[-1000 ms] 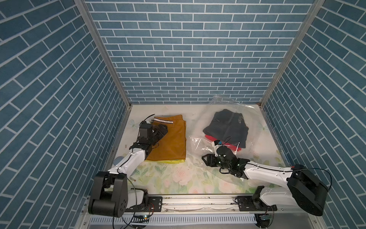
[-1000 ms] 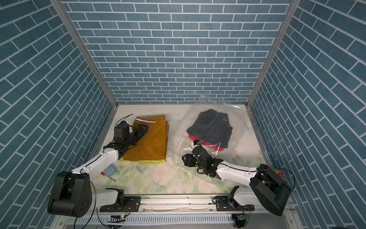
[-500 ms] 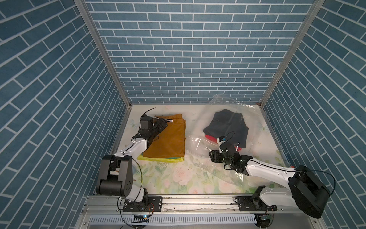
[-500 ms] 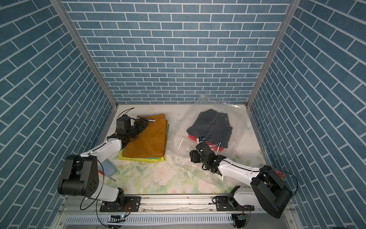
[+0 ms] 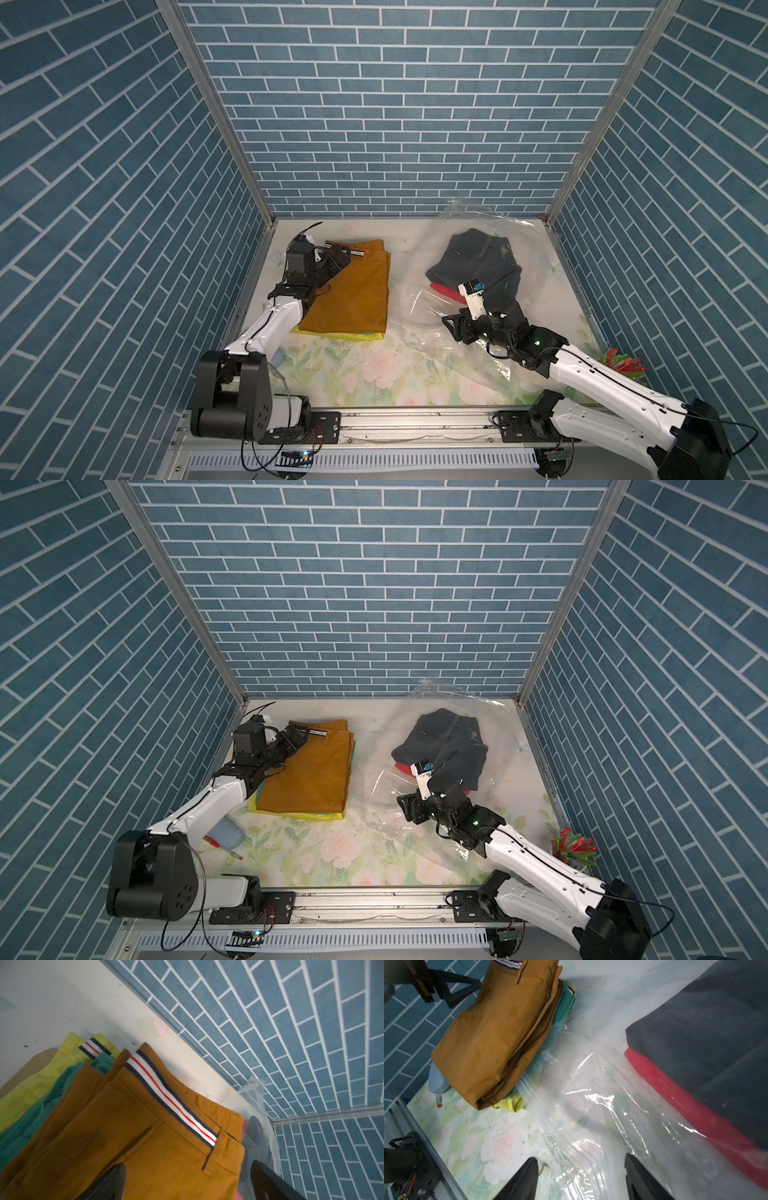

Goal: Take the trousers out of the vacuum bag
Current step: Take out the trousers from the vacuum bag.

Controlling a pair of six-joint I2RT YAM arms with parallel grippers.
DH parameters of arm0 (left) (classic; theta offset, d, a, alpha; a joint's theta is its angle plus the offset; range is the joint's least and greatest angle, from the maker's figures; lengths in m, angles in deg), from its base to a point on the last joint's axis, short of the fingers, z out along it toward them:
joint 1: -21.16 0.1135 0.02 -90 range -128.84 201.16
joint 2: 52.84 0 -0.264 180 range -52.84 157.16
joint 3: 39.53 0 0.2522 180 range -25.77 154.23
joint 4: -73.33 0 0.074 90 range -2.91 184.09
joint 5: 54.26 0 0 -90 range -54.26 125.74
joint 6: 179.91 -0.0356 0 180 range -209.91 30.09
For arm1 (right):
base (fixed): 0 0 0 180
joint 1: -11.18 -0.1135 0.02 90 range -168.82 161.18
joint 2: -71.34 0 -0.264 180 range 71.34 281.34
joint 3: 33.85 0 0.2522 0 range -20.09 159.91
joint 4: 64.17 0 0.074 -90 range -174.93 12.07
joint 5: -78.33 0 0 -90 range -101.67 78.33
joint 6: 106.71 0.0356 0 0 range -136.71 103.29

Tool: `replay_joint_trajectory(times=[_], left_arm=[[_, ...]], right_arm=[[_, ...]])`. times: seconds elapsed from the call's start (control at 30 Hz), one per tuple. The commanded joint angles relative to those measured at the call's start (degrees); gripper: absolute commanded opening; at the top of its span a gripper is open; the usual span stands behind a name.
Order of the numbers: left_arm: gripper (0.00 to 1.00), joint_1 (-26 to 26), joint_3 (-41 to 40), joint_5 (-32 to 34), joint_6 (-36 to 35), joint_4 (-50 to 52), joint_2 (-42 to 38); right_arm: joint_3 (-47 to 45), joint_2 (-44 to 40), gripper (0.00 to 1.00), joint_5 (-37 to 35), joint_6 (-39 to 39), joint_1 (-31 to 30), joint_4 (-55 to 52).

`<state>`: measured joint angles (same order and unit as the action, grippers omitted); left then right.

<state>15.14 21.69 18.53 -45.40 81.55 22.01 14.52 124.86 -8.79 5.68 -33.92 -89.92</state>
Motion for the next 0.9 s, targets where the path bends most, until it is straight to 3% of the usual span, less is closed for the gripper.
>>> replay_joint_trajectory(times=[0.0, 0.3, 0.53, 0.63, 0.87], left_arm=[[0.99, -3.2, 0.0, -1.8, -3.6, 5.5, -4.3], [0.99, -13.9, -1.9, 0.3, -6.6, 12.9, -13.6], [1.0, -19.5, -7.0, 2.2, -6.0, 13.7, -19.3], [1.0, -21.5, -9.1, 1.6, -4.7, 12.9, -20.8], [1.0, -28.6, -14.0, 1.4, -1.3, 9.2, -22.8]], right_arm=[[-0.6, -2.0, 0.71, 1.1, -0.6, -0.7, -5.9], [-2.0, 2.0, 0.72, -3.5, 3.6, -4.3, -8.2], [-4.7, 7.6, 0.71, -7.3, 6.5, -6.2, -5.9], [-6.2, 9.8, 0.65, -7.7, 7.3, -6.5, -3.7], [-6.4, 11.7, 0.3, -11.5, 7.8, -6.7, -2.6]])
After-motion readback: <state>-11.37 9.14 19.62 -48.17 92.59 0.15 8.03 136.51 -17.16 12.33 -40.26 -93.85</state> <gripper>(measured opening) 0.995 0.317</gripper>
